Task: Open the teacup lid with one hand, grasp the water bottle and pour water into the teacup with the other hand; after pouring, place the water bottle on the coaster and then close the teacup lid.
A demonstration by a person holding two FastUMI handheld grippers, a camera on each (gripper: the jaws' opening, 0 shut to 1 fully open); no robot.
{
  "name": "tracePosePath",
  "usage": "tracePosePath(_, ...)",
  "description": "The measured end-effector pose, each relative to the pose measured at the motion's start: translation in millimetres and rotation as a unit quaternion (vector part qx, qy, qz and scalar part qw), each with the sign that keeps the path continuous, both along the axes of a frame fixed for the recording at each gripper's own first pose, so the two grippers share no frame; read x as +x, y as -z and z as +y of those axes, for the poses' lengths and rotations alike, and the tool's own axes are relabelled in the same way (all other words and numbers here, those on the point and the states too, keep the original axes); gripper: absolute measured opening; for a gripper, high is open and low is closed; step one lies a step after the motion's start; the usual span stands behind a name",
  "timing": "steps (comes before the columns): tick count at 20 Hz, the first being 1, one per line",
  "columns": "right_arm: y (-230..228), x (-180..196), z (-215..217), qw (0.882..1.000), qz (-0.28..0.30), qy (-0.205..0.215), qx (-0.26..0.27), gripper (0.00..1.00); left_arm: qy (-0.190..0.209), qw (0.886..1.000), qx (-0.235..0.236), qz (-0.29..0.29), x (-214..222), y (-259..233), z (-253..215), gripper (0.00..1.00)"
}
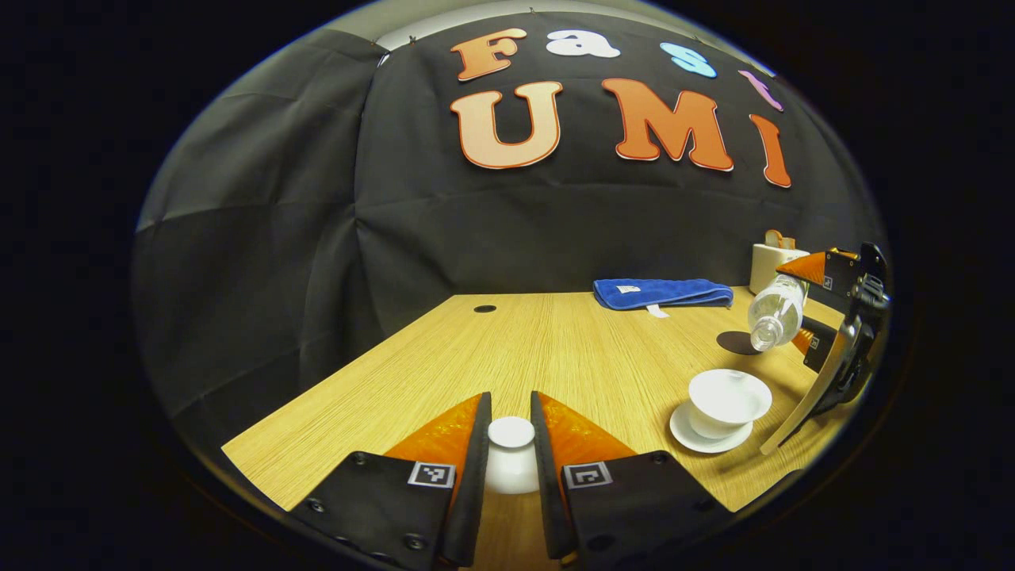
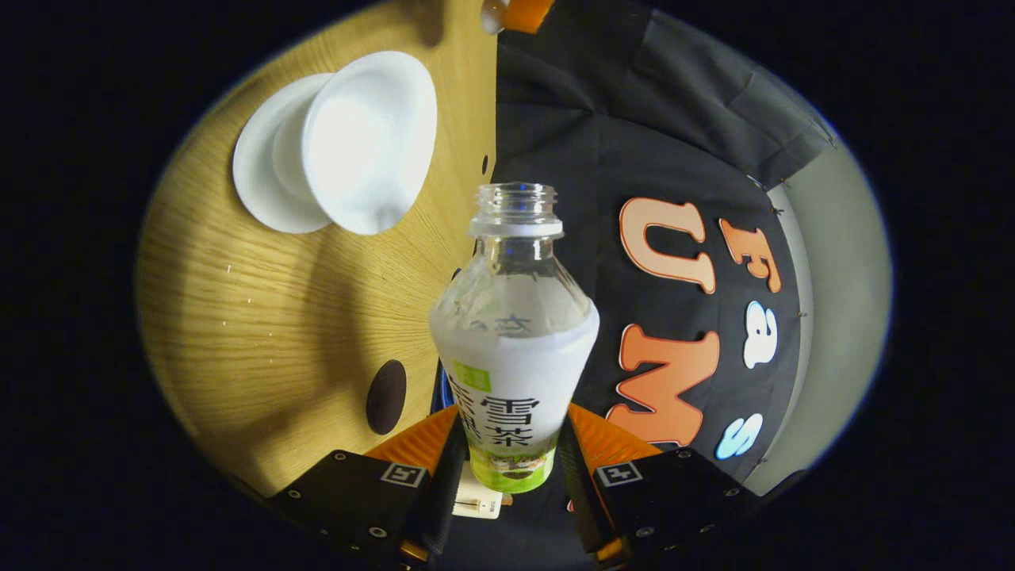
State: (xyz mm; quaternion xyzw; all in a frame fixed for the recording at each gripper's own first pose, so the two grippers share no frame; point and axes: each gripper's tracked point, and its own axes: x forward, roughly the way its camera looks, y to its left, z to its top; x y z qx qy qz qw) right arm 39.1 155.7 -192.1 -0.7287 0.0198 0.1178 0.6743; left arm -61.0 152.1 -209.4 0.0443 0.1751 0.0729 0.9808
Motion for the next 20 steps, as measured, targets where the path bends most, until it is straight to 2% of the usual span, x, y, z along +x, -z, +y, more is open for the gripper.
tracePosePath(4, -8, 5, 1, 1.000, -0.013, -0.015, -0.022, 0.63, -0.001, 1.000, 0.007, -0.003, 0, -5, 5, 0.34)
tracePosePath(5, -10, 7, 1, 0.999, -0.016, -0.016, -0.025, 0.60, -0.002, 1.000, 0.006, -0.003, 0, -5, 5, 0.36)
tracePosePath(6, -13, 7, 2, 0.999, -0.017, -0.017, -0.026, 0.63, -0.002, 1.000, 0.006, -0.003, 0, -6, 5, 0.34)
tracePosePath(20, -31, -2, 10, 0.994, -0.073, -0.054, -0.058, 0.63, -0.008, 1.000, 0.002, -0.006, -6, -10, 12, 0.36)
